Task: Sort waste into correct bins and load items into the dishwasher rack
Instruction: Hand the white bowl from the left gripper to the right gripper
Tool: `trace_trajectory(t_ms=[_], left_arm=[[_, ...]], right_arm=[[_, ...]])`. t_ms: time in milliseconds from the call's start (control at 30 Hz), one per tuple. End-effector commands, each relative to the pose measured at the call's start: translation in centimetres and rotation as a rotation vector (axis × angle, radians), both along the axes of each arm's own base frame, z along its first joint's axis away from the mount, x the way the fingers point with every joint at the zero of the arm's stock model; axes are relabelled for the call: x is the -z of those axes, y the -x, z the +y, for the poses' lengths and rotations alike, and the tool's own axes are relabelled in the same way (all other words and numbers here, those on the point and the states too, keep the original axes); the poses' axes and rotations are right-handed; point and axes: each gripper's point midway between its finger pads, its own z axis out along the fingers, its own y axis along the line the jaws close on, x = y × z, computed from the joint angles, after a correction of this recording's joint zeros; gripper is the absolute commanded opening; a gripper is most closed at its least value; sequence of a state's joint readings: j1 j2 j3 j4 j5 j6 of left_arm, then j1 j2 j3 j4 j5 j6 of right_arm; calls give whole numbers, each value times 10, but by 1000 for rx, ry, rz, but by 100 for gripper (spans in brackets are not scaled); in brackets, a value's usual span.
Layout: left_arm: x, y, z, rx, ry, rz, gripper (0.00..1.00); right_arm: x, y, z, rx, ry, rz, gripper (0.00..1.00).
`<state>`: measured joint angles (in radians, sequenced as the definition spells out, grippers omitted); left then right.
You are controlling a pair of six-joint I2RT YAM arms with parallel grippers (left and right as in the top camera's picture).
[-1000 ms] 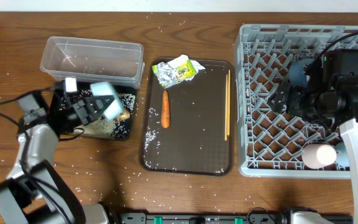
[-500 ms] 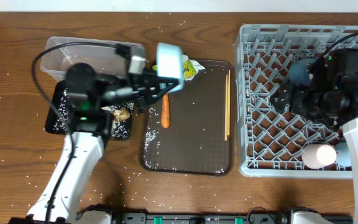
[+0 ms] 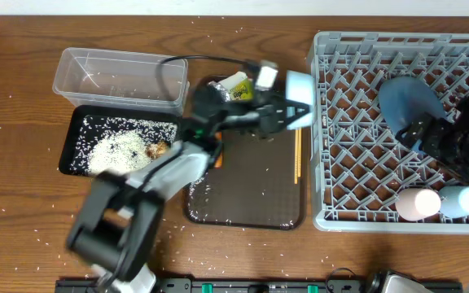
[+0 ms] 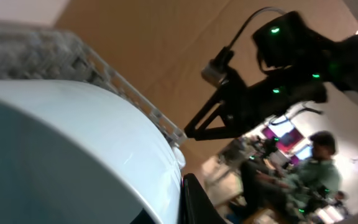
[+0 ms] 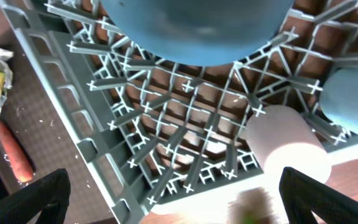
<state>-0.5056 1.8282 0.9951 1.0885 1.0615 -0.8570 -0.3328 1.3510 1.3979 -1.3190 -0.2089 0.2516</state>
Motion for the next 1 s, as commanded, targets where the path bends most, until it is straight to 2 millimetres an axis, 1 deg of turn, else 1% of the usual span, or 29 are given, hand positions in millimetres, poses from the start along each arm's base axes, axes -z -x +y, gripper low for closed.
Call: trace_trajectory(t_ms=[0, 100, 233, 400, 467, 567, 667, 700, 767, 833, 967], left_arm=[[-8, -10, -28, 30, 32, 33, 6], [-5, -16, -53, 68, 39, 47, 6], [6, -25, -76, 90, 42, 62, 6], [33, -34, -101, 100, 32, 141, 6], [45, -33, -110, 112, 24, 158, 6], [60, -28, -123, 135, 11, 184, 6], [70, -23, -128, 147, -1, 208, 7], [71, -23, -128, 147, -1, 211, 12], [70, -25, -127, 144, -1, 213, 17], [70, -29, -123, 140, 0, 248, 29], [68, -34, -115, 146, 6, 250, 28]], right_arm=[[-4, 1, -1, -4, 2, -10, 99], [-3, 1, -1, -4, 2, -8, 99], [-3, 1, -1, -4, 1, -8, 99], [-3, 2, -1, -4, 2, -6, 99], [-3, 2, -1, -4, 1, -6, 99], [-3, 2, -1, -4, 2, -7, 99], [-3, 2, -1, -5, 2, -7, 99], [-3, 2, -1, -5, 2, -7, 99], [-3, 2, -1, -4, 2, -7, 99], [-3, 2, -1, -5, 2, -6, 99], [-3, 2, -1, -5, 1, -3, 99]])
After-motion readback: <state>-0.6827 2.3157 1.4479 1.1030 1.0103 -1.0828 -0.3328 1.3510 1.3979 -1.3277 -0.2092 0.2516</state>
